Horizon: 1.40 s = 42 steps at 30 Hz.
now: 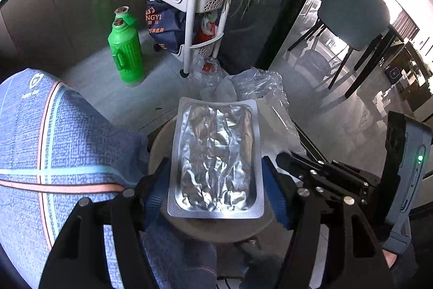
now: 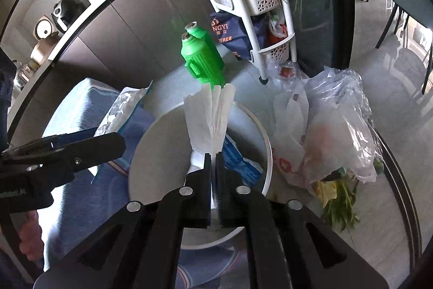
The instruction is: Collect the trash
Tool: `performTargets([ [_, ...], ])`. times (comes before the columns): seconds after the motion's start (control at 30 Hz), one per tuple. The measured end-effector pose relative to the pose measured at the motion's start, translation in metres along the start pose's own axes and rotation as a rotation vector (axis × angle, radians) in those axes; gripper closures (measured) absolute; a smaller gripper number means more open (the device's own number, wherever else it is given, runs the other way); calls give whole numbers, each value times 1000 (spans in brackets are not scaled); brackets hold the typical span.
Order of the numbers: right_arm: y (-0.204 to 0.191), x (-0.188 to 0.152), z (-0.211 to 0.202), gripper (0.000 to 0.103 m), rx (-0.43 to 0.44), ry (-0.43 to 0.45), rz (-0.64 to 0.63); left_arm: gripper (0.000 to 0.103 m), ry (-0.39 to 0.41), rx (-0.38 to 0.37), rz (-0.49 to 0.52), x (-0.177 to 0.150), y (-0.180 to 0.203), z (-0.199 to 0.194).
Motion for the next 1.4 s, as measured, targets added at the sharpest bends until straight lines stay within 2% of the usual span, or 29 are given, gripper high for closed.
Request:
performTargets([
  [0.1,1,0,0,91,-3,14,-18,17,43,-4,7,5,2,-7],
  [0.2,2,0,-6,79,0,43,-38,11,98,-2,13,12,3,-19],
  [0.27,2,1,-11,62,-2,66,-52,6,133,-5,7,17,3,-29],
  [0.3,1,2,-14,58,2,77,-59,4,154,-7,1,20,3,-34],
  [0.33,0,2,-16,50,4,84,-68,4,166,-10,-3,22,4,-38],
  [0.47,-7,2,-27,9,23,104,-89,4,206,6,-15,23,6,-59],
  [0.63,-22,1,-43,9,37,94,-121,4,244,89,-13,17,7,-88],
  [0.93,-65,6,-102,9,20,144,-208,4,346,223,-93,-16,-3,-184],
  [1.27,-134,4,-197,9,18,213,-299,4,426,430,-230,-89,-37,-306],
  [1.4,-163,-2,-236,9,20,224,-317,4,446,484,-269,-114,-43,-347],
])
Point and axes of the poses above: each gripper's, at about its wrist camera, not at the fingertips, and z roughly the way its jaws point, y to its right, x to its top, the point moved 10 cm from there along z, roughly the way its jaws point, and after that the axes turned 7 degrees about -x, right-handed, at the moved point
